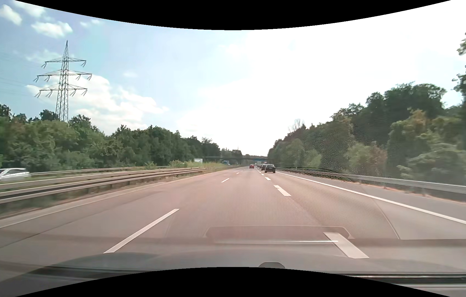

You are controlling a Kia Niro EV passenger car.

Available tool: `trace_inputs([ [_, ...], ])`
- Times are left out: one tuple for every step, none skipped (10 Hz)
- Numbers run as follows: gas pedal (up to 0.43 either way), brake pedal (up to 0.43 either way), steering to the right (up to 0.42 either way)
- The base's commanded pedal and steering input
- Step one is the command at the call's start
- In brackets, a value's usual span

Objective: Follow the waypoints while adhering to traffic rules and regulations

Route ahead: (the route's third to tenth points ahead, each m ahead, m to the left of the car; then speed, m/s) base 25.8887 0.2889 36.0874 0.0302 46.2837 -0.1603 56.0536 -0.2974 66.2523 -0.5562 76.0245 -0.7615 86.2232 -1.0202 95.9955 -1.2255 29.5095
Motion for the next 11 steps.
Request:
trace_inputs([
  [0.189, 0.000, 0.000],
  [0.189, 0.000, 0.000],
  [0.189, 0.000, 0.000],
  [0.189, 0.000, 0.000],
  [0.189, 0.000, 0.000],
  [0.189, 0.000, 0.000],
  [0.189, 0.000, 0.000],
  [0.189, 0.000, 0.000],
  [0.189, 0.000, 0.000],
  [0.189, 0.000, -0.001],
  [0.189, 0.000, -0.001],
])
